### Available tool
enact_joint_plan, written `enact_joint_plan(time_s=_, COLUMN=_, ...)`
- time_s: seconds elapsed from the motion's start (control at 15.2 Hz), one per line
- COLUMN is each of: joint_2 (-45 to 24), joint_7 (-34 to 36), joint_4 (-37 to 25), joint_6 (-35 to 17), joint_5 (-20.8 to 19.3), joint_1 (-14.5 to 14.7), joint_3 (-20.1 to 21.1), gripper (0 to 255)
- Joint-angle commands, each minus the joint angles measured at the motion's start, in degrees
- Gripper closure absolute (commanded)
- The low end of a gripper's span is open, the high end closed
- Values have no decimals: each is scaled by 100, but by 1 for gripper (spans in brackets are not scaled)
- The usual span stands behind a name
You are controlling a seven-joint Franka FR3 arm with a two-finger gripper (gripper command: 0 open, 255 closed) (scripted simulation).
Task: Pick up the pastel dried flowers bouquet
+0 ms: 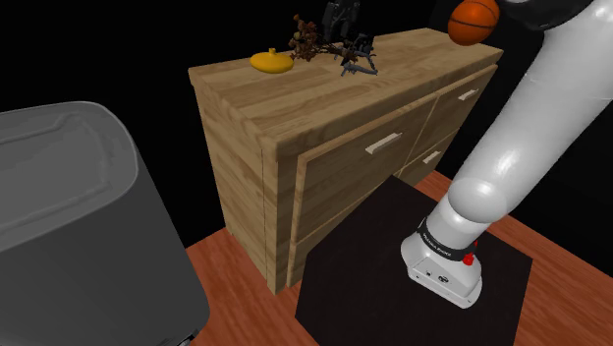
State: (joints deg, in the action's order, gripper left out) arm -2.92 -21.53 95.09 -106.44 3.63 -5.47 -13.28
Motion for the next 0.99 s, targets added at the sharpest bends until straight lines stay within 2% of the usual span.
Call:
enact_joint_plan(time_s=0.0, joint_2=-441, joint_7=-129, joint_4=-476, joint_6=22, joint_5=130, joint_1=-71, joint_3=-50, gripper=0)
enact_joint_plan(time_s=0.26, joint_2=-1394, joint_7=-373, joint_4=-1652, joint_6=228, joint_5=415, joint_1=-303, joint_3=-114, gripper=0)
enact_joint_plan(time_s=0.86, joint_2=-1333, joint_7=-410, joint_4=-981, joint_6=-382, joint_5=413, joint_1=-271, joint_3=-96, gripper=0)
enact_joint_plan(time_s=0.92, joint_2=-1334, joint_7=-408, joint_4=-976, joint_6=-387, joint_5=413, joint_1=-269, joint_3=-95, gripper=255)
